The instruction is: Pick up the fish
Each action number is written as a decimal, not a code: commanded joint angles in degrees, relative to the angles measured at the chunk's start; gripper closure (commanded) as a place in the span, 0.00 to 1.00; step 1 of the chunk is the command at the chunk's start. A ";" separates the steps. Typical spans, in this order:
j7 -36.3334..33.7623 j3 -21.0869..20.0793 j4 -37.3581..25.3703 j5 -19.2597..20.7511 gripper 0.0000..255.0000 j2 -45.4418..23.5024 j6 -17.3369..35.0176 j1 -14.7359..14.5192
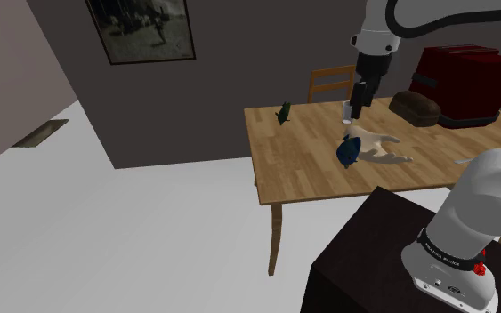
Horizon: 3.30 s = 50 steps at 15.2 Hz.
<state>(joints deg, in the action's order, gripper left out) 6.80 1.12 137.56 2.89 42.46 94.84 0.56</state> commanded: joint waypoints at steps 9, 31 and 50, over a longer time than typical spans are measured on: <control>-3.31 0.52 5.35 5.81 0.00 -10.04 14.64 3.91; -22.27 5.90 -4.98 29.09 0.00 -51.97 43.94 15.44; -28.10 8.29 -9.32 33.87 1.00 -63.07 50.06 15.84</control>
<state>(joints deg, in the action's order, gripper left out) -21.29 9.41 128.23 36.76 -20.59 144.90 16.40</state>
